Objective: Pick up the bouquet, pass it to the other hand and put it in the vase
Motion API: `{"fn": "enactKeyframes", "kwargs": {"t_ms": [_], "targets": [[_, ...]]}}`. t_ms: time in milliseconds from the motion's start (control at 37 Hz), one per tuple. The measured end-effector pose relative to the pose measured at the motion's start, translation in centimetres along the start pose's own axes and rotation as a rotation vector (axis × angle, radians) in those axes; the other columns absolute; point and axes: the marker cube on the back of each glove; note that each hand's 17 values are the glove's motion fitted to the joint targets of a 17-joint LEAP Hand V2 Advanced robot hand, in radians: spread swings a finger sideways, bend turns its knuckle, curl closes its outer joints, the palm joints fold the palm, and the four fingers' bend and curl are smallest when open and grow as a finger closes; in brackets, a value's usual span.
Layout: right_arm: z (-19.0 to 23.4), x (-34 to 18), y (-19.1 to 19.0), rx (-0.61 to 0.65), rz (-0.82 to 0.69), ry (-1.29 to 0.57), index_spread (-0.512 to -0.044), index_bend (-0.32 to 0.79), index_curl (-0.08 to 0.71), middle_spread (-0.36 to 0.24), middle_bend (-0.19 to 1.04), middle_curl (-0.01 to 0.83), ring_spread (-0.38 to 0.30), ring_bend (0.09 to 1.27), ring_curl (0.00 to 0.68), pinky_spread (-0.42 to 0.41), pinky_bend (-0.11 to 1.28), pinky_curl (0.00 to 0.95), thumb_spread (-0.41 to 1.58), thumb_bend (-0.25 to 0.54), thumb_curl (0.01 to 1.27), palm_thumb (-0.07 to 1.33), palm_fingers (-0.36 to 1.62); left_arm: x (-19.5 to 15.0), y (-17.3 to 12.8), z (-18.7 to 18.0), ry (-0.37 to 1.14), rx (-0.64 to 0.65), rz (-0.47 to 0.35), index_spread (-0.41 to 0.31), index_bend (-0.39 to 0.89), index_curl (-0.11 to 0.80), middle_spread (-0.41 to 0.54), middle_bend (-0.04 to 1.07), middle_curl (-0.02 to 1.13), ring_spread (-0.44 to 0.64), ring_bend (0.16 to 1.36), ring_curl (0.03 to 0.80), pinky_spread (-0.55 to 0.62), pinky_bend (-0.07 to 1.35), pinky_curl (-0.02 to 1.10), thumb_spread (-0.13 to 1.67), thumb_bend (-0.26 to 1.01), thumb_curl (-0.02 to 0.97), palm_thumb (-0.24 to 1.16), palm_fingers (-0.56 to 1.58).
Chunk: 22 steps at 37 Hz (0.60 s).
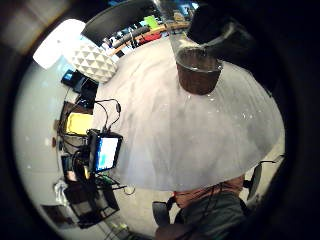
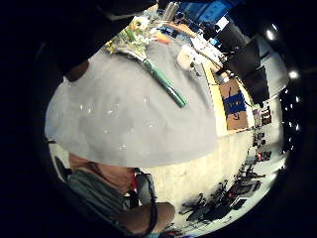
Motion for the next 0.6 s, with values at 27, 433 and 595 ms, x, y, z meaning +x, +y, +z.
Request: {"fn": "enactKeyframes", "kwargs": {"t_ms": [27, 433, 595], "targets": [[-0.1, 0.0, 0.1, -0.002, 0.0, -0.001, -0.176, 0.12, 0.025, 0.04, 0.2, 0.045, 0.087, 0.24, 0.038, 0.156, 0.48, 0.108, 0.43, 0.281, 0.08, 0.42, 0.31, 0.0, -0.1, 0.0, 0.0, 0.0, 0.002, -0.045, 0.16, 0.047, 0.02, 0.23, 0.06, 0.08, 0.45, 0.088, 0.18, 0.32, 0.06, 0.42, 0.06, 0.03, 0.11, 0.52], [1.3, 0.7, -0.1, -0.005, -0.005, -0.034, -0.335, 0.14, 0.134, 0.079, 0.21, 0.179, 0.185, 0.3, 0.145, 0.306, 0.57, 0.256, 1.05, 0.279, 0.18, 0.53, 0.22, 0.6, -0.8, 0.6, 0.005, -0.003, 0.026, -0.085, 0.14, 0.174, 0.039, 0.2, 0.23, 0.16, 0.52, 0.228, 0.35, 0.35, 0.22, 0.97, 0.01, 0.121, 0.13, 0.45], [1.4, 0.5, -0.2, -0.011, -0.012, -0.021, -0.348, 0.14, 0.159, 0.083, 0.21, 0.213, 0.196, 0.31, 0.165, 0.319, 0.57, 0.277, 1.13, 0.25, 0.21, 0.55, 0.21, 0.5, -0.7, 0.4, 0.012, 0.01, 0.021, -0.089, 0.14, 0.199, 0.041, 0.2, 0.26, 0.17, 0.52, 0.242, 0.37, 0.35, 0.24, 1.03, -0.01, 0.149, 0.13, 0.44]]}}
